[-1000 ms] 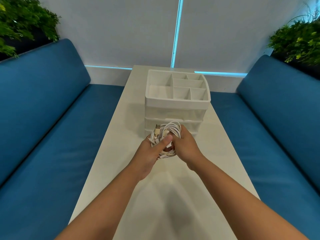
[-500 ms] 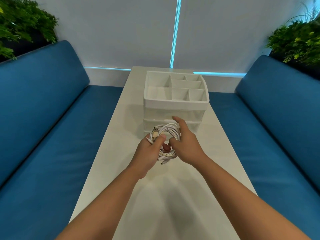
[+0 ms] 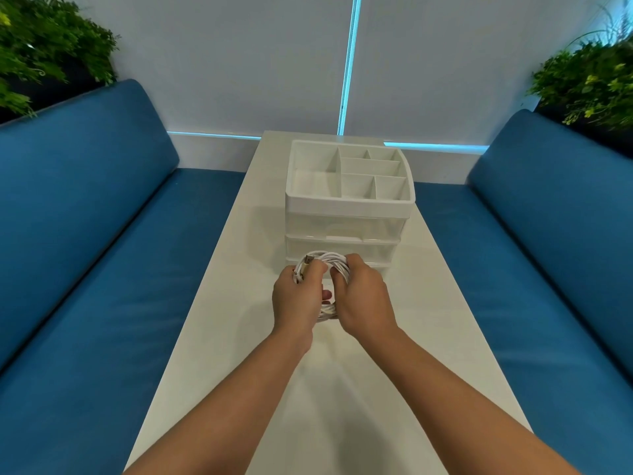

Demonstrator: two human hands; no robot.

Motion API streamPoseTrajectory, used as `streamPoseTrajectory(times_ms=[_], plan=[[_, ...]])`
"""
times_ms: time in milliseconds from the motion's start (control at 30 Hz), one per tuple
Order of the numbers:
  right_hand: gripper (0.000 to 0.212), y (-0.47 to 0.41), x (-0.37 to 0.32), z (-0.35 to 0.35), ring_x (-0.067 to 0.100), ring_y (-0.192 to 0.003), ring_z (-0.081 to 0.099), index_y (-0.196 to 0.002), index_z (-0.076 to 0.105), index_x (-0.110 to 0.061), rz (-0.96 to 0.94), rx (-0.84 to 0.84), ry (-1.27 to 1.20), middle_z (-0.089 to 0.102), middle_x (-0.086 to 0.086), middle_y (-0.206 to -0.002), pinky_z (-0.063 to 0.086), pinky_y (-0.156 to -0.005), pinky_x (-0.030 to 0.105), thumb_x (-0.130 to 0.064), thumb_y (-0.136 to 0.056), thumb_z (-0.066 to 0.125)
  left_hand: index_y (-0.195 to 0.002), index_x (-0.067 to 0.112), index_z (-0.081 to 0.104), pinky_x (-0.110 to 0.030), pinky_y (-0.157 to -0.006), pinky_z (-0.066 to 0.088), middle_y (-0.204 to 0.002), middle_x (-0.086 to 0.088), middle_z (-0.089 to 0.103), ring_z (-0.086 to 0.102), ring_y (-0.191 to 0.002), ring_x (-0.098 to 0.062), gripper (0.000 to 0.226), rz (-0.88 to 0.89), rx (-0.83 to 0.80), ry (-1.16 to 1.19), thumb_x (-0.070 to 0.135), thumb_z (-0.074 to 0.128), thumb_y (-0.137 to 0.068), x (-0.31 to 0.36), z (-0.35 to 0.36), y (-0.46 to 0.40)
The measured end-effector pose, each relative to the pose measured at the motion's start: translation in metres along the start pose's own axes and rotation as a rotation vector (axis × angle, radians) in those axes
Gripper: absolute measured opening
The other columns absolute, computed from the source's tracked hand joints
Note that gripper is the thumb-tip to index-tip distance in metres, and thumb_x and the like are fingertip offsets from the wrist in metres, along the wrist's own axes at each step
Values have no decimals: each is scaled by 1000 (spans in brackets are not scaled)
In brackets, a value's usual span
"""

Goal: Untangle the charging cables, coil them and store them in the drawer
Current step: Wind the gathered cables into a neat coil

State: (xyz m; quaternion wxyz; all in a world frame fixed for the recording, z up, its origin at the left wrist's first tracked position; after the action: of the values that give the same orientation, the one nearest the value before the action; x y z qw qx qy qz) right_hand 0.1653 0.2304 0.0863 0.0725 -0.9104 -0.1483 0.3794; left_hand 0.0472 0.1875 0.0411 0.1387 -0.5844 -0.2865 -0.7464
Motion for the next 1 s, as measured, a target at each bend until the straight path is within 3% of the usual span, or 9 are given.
streamPoseTrajectory(times_ms=[100, 200, 267, 367, 467, 533, 700, 833, 1000], plan=[[10, -6, 5, 1, 19, -77, 59, -96, 62, -11, -3, -109, -92, 66, 3, -87, 44, -66, 29, -17, -91, 57, -79, 17, 59, -25, -55, 43, -61, 2, 56, 57, -54, -14, 13, 48, -24, -132, 27, 64, -85, 5, -3, -4], [10, -12, 10, 1, 19, -75, 61, -93, 65, -8, 166, -358, -328, 67, 6, -83, 48, -71, 28, -11, -83, 65, -77, 17, 61, -26, -55, 40, -59, 3, 52, 50, -50, -15, 12, 58, -131, -253, 25, 66, -85, 11, -2, -11], [9, -13, 7, 3, 22, -75, 63, -85, 65, -6, 314, -534, -560, 64, 9, -78, 50, -76, 33, -11, -85, 57, -74, 17, 60, -28, -56, 39, -56, 4, 50, 46, -48, -15, 15, 93, -224, -301, 24, 66, -85, 17, 2, -12], [36, -4, 4, 11, 25, -66, 61, -81, 62, -6, 519, -751, -713, 57, 8, -66, 50, -74, 34, -35, -90, 43, -69, 20, 58, -28, -57, 41, -55, 9, 54, 49, -52, -15, 19, 211, -325, -503, 33, 68, -77, 26, 12, -10], [60, -5, 9, 17, 20, -49, 57, -71, 62, -12, 534, -654, -503, 52, 5, -55, 49, -58, 26, -64, -92, 40, -77, 20, 59, -29, -59, 43, -63, 8, 60, 54, -56, -13, 19, 243, -390, -604, 32, 73, -76, 27, 18, -9], [64, -9, 9, 15, 15, -42, 53, -63, 61, -15, 461, -498, -373, 55, 0, -48, 43, -48, 22, -69, -91, 40, -86, 20, 58, -30, -62, 46, -69, 7, 62, 57, -60, -12, 24, 216, -452, -615, 32, 75, -73, 26, 19, -8], [59, -11, 18, 13, 16, -60, 62, -71, 66, -14, 478, -396, -349, 66, 2, -65, 45, -55, 25, -57, -98, 37, -98, 26, 57, -26, -66, 51, -86, 7, 68, 64, -75, -11, 36, 266, -548, -697, 24, 80, -69, 26, 22, -2], [42, -11, 19, 12, 13, -38, 48, -70, 56, -10, 463, -394, -309, 52, 3, -53, 36, -46, 22, -30, -99, 33, -90, 31, 60, -18, -54, 47, -81, 6, 66, 65, -67, -11, 20, 342, -532, -731, 17, 69, -82, 27, 23, 0], [57, -8, 14, 16, 17, -53, 58, -75, 62, -8, 322, -509, -263, 60, 8, -60, 47, -60, 29, -45, -103, 28, -90, 26, 63, -17, -53, 46, -69, 11, 64, 57, -53, -3, 14, 360, -590, -750, 13, 60, -88, 27, 26, -2]])
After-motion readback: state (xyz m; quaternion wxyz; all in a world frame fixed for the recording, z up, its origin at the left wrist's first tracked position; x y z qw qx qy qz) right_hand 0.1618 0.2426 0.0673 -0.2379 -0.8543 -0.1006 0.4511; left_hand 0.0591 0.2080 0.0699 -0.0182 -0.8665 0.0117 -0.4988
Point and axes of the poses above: each hand's wrist, its own y-axis away from the middle knuckle, its own z-axis out of the palm, x = y × z, the point moved 8 cm from there along -y, towards the middle knuckle
